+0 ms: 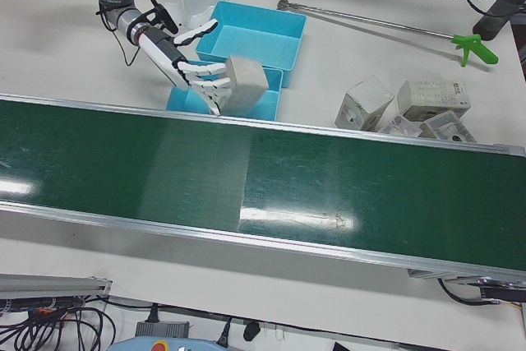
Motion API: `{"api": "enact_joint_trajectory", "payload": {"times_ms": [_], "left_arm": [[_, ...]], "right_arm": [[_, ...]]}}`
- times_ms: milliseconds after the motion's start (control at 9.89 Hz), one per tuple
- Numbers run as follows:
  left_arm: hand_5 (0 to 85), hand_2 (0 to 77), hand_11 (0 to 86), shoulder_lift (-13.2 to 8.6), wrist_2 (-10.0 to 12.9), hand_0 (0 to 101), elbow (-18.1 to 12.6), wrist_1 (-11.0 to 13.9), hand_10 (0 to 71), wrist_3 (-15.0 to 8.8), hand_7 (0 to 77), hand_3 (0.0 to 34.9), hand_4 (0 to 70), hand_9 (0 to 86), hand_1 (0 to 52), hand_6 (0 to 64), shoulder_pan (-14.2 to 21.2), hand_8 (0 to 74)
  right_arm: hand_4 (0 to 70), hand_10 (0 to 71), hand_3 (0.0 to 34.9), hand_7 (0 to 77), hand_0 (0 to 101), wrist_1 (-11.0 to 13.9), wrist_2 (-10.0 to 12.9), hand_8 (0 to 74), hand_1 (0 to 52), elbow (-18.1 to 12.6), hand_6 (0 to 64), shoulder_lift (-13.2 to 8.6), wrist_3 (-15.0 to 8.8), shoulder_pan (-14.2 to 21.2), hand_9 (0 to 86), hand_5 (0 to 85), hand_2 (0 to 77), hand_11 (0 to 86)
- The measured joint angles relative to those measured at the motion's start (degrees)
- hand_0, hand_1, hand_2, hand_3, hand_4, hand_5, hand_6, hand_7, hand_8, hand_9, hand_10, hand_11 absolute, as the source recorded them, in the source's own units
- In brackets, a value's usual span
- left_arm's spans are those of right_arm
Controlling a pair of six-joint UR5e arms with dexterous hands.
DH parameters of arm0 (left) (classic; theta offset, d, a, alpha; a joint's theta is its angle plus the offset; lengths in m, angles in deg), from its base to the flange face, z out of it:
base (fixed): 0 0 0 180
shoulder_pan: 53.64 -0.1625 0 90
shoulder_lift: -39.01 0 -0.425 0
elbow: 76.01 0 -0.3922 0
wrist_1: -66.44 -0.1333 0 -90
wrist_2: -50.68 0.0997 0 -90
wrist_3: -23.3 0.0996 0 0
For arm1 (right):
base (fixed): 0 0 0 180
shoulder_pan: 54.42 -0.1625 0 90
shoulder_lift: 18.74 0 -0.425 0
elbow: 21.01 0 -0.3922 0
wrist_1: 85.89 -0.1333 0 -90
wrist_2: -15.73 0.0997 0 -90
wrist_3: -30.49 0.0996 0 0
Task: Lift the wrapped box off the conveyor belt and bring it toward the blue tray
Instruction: 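Carry the held box with the right hand over the blue tray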
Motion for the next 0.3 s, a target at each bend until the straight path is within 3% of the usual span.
{"api": "enact_joint_trajectory", "payload": {"times_ms": [101,202,303], "left_arm": [[1.1,1.1,0.0,0.0,0.0,0,0.0,0.0,0.5,0.0,0.5,0.0,0.0,0.0,0.0,0.0,0.0,0.5],[1.1,0.5,0.0,0.0,0.0,0,0.0,0.0,0.5,0.0,0.5,0.0,0.0,0.0,0.0,0.0,0.0,0.5],[0.5,0.5,0.0,0.0,0.0,0,0.0,0.0,0.0,0.0,0.5,0.0,0.0,0.0,0.0,0.0,0.0,0.5]], "right_arm": [[14.2,1.6,27.6,24.5,46,0.4,-0.5,5.5,36.0,-2.1,4.4,1.7,0.5,-0.2,21.3,15.3,1.1,2.2],[5.4,0.0,27.6,22.9,47,1.6,-0.8,0.0,25.6,-4.5,3.8,3.2,1.5,-0.7,8.2,16.4,7.6,1.1],[9.8,0.0,30.9,24.5,47,3.4,-1.1,0.0,11.5,-7.4,3.8,4.6,3.2,-2.3,3.3,18.0,2.2,2.2]]}}
